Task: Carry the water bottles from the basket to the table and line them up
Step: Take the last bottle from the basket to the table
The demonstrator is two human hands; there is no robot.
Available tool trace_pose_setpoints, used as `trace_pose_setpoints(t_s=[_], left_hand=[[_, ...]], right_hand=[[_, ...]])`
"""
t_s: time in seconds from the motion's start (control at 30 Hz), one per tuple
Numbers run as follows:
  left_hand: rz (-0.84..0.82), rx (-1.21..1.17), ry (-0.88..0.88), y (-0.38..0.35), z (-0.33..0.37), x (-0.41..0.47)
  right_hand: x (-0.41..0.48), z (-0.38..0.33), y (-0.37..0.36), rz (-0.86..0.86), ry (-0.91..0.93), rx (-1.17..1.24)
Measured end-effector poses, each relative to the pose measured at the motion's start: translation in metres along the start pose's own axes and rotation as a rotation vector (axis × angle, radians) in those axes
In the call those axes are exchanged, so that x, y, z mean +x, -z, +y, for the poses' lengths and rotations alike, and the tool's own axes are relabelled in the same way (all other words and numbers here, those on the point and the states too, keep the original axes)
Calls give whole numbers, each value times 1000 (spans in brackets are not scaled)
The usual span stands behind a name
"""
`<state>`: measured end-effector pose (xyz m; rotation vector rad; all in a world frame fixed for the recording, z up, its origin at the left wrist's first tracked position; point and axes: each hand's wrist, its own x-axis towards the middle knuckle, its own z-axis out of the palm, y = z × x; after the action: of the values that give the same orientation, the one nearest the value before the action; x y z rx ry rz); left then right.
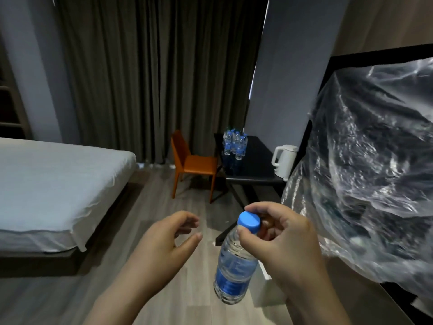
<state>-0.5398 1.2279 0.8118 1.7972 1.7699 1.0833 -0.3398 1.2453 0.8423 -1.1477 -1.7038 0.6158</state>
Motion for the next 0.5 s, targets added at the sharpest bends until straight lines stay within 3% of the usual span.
trace_pose_setpoints(t_s=[0.5], left_hand=[[15,13,40,27,-116,193]], right_hand=[[189,54,-137,-119,-53,-21]])
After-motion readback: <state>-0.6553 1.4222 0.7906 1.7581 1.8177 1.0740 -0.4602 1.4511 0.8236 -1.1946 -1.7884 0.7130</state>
